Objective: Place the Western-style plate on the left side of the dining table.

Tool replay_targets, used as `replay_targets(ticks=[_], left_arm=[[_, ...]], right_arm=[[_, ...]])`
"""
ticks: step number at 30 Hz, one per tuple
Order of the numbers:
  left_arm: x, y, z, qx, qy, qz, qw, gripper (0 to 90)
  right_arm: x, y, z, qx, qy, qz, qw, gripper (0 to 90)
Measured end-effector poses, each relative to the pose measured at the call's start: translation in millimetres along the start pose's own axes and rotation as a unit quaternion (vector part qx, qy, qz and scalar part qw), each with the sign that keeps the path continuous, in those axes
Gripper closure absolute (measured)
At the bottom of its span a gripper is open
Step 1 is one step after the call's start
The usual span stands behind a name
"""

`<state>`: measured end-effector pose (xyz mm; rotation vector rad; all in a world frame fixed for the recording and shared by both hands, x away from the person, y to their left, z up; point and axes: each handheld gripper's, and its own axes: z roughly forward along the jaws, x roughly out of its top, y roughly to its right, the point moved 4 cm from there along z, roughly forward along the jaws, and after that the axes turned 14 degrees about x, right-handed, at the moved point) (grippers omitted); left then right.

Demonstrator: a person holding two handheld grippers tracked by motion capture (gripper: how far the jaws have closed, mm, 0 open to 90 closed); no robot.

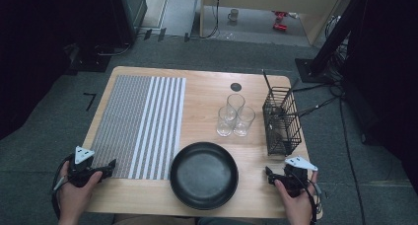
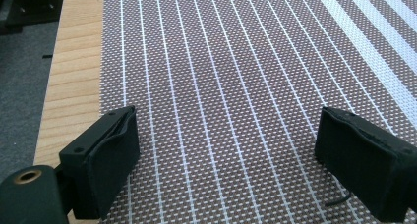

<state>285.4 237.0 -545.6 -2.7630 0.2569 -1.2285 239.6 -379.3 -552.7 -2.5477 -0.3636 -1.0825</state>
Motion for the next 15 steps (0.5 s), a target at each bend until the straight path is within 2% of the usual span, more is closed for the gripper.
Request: replay_targets(ticks=[3,5,7,10,13,15], left_arm=[[0.0,0.1,0.1,0.0,0.001,0.0,1.0,9.9],[0.1,0.1,0.0,0.0,0.0,0.0,1.0,9.9],[0.1,0.2,0.1,0.001,0.0,-0.001,1.0,9.9],[-0.2,0.4,-0.9,0.002,-0.001,-0.001,1.0,9.8],[1.2,0.9,-3.1,0.008,-0.005,-0.013,0.9999,9.9],[4.6,3.4,-7.1,0.001,0.002,-0.017,0.9999,9.8]], right_arm=[[-2.8,-1.2,-5.1,-0.003,0.028,0.05,0.9983,9.7],[-4.2,0.5,-8.5,0.006,0.046,0.071,0.9964,12.4],[-6.1,1.3,-12.5,-0.006,0.048,0.085,0.9951,14.2],[-8.8,-0.1,-17.1,-0.025,0.042,0.09,0.9948,14.3],[-8.8,-6.7,-20.7,-0.025,0.041,0.081,0.9955,13.4],[-7.6,-12.0,-23.4,-0.024,0.044,0.078,0.9957,13.3]])
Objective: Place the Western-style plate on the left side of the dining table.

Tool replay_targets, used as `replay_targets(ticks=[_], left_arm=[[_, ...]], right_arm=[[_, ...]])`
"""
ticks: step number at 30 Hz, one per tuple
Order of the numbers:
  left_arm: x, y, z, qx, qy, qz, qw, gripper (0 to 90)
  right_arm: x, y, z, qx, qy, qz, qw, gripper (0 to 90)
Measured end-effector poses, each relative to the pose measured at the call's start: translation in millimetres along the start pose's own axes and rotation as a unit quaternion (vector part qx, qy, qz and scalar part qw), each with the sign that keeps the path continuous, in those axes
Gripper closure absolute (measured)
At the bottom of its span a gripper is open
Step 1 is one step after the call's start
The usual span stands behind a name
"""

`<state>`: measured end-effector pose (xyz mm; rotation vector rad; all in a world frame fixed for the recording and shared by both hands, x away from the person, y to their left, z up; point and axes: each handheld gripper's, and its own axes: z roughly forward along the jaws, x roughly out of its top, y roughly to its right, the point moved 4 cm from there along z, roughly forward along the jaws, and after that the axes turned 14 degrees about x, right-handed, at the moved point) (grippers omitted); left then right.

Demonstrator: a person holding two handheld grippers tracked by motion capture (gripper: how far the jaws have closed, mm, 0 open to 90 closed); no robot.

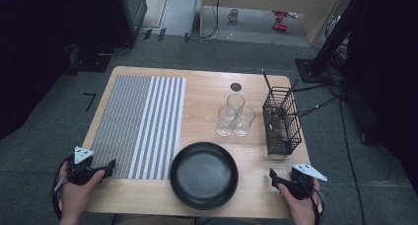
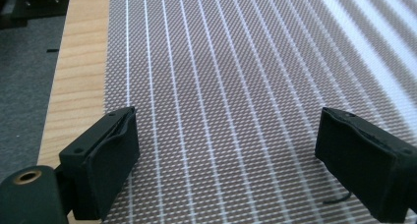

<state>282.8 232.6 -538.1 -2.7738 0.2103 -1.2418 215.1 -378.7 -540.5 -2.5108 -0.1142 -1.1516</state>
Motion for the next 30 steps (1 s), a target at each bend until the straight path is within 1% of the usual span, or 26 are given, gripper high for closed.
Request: replay_targets(ticks=[3,7,10,12,14,15,17,18,19,20,23,25,26,27,30], left_arm=[[7.2,6.1,-8.0,-0.008,0.013,-0.001,0.9999,9.8],[16.1,16.2,-17.0,-0.021,0.025,0.001,0.9995,9.8],[22.5,23.9,-20.2,-0.027,0.031,0.002,0.9992,9.8],[25.9,27.8,-21.1,-0.034,0.033,0.0,0.9989,9.8],[27.9,30.0,-21.2,-0.036,0.034,-0.001,0.9988,9.8],[31.5,34.7,-21.4,-0.041,0.037,-0.001,0.9985,9.8],[34.4,39.9,-21.4,-0.046,0.039,0.002,0.9982,9.8],[34.4,39.9,-21.4,-0.046,0.039,0.002,0.9982,9.8],[35.8,42.9,-21.3,-0.05,0.039,0.005,0.998,9.8],[37.5,46.9,-21.2,-0.055,0.039,0.008,0.9977,9.8],[40.6,53.0,-21.7,-0.062,0.041,0.012,0.9972,9.8],[43.5,57.3,-22.4,-0.067,0.044,0.015,0.9967,9.8],[43.5,57.3,-22.4,-0.067,0.044,0.015,0.9967,9.9],[46.9,62.1,-23.3,-0.072,0.047,0.016,0.9962,9.8],[53.6,70.4,-23.6,-0.082,0.053,0.019,0.9951,9.9]], right_arm=[[2.3,-7.2,-4.5,0.007,0.007,-0.002,0.9999,13.3],[7.4,-16.1,-10.2,0.017,0.021,0.002,0.9996,13.3],[11.0,-21.9,-12.8,0.019,0.026,-0.004,0.9995,13.4],[12.8,-25.7,-13.5,0.022,0.028,-0.006,0.9993,13.4],[14.6,-29.6,-14.4,0.026,0.029,-0.008,0.9992,13.4],[15.7,-32.5,-15.0,0.028,0.03,-0.01,0.9991,13.5],[17.2,-36.4,-15.2,0.03,0.03,-0.015,0.999,13.6],[18.0,-38.7,-15.0,0.031,0.03,-0.016,0.9989,13.6],[18.0,-38.7,-15.0,0.031,0.03,-0.016,0.9989,13.6],[19.4,-43.2,-13.8,0.035,0.028,-0.021,0.9988,13.6],[21.0,-47.1,-12.1,0.038,0.029,-0.018,0.9987,14.1],[22.3,-50.6,-11.5,0.04,0.03,-0.021,0.9985,15.0],[22.3,-50.6,-11.5,0.04,0.03,-0.021,0.9985,15.0],[23.8,-54.9,-10.8,0.042,0.034,-0.026,0.9982,16.5],[25.7,-60.1,-9.8,0.044,0.036,-0.031,0.9979,19.1]])
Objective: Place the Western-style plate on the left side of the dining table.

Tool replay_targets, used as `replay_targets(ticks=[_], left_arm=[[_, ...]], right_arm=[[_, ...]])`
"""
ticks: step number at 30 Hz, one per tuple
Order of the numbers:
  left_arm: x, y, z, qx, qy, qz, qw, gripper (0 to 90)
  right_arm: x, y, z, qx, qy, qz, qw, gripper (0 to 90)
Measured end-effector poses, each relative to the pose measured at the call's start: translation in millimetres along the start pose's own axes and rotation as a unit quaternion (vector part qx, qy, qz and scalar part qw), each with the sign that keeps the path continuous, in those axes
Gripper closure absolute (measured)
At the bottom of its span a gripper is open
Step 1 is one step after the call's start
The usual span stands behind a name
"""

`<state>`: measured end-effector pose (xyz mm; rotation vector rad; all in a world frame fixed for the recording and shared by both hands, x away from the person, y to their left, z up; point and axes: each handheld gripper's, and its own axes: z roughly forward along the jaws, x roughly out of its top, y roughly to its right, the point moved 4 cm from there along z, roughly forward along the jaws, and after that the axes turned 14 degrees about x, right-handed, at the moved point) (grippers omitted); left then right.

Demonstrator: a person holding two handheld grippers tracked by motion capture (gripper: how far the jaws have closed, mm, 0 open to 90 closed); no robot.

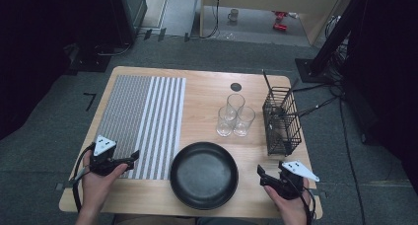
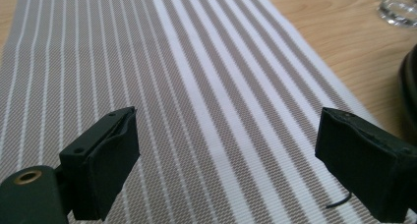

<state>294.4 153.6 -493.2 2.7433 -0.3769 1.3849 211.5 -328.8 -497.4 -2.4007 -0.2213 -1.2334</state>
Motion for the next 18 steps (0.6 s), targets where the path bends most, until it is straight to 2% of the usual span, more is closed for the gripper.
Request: replay_targets(ticks=[4,6,8,11,13,18], left_arm=[[9.9,12.5,4.3,-0.014,0.002,0.005,0.9999,9.9],[11.5,15.0,5.2,-0.016,0.001,0.008,0.9998,9.9],[15.8,24.8,8.1,-0.027,0.001,0.013,0.9996,9.9],[16.1,30.4,9.7,-0.033,0.0,0.02,0.9993,9.9],[16.2,36.4,10.5,-0.046,0.0,0.02,0.9988,9.9],[12.6,46.8,8.9,-0.066,0.0,0.02,0.9976,9.9]], right_arm=[[2.6,-4.8,2.1,0.009,0.006,-0.002,0.9999,21.7],[3.6,-6.7,2.8,0.01,0.007,0.003,0.9999,24.7],[4.5,-7.8,3.1,0.011,0.012,0.004,0.9999,29.6],[4.9,-9.3,3.1,0.015,0.016,0.006,0.9997,34.1],[4.0,-12.0,3.3,0.01,0.017,0.0,0.9998,40.8],[2.5,-18.2,3.8,0.013,0.025,0.019,0.9994,47.5]])
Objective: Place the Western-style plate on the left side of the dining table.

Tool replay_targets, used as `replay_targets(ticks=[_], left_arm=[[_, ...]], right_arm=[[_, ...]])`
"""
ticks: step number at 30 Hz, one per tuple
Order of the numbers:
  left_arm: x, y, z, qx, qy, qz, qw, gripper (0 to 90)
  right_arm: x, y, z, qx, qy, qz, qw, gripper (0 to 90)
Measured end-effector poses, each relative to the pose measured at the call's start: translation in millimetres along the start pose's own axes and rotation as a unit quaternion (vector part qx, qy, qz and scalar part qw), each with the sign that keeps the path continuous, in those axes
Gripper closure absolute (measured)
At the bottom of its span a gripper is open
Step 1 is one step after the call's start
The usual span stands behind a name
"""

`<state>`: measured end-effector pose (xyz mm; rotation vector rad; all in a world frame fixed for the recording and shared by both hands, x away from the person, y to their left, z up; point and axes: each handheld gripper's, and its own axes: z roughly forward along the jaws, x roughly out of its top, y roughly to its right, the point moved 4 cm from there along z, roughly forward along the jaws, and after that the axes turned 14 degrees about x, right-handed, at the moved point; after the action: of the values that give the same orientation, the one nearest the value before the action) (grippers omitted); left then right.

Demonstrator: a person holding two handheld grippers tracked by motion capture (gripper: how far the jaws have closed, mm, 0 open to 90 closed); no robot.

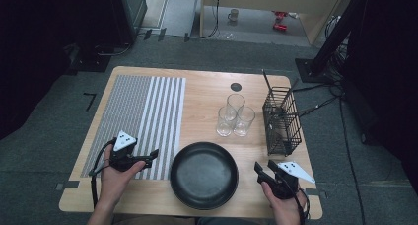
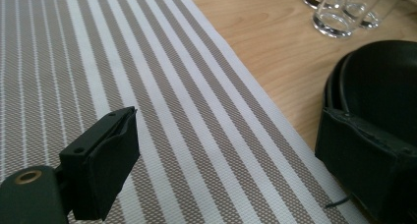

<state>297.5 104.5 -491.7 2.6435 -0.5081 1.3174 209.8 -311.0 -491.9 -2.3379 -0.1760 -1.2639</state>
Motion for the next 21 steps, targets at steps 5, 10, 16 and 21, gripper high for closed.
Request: replay_targets(ticks=[5,10,16,21], left_arm=[[-1.2,8.3,-0.7,-0.016,0.003,0.002,0.9999,9.9],[-0.6,15.9,-4.6,-0.027,0.007,0.005,0.9996,9.9],[-2.8,25.7,-6.3,-0.035,0.012,0.006,0.9993,12.9],[-7.6,33.0,-5.4,-0.04,0.008,-0.001,0.9992,13.5]], right_arm=[[-1.0,-8.4,2.0,0.004,0.011,0.015,0.9998,53.3],[-0.8,-22.2,8.4,0.014,0.018,0.007,0.9997,54.0],[-7.9,-34.9,20.4,0.027,-0.009,-0.006,0.9996,53.6],[-13.9,-42.1,28.9,0.046,-0.022,-0.003,0.9987,55.5]])
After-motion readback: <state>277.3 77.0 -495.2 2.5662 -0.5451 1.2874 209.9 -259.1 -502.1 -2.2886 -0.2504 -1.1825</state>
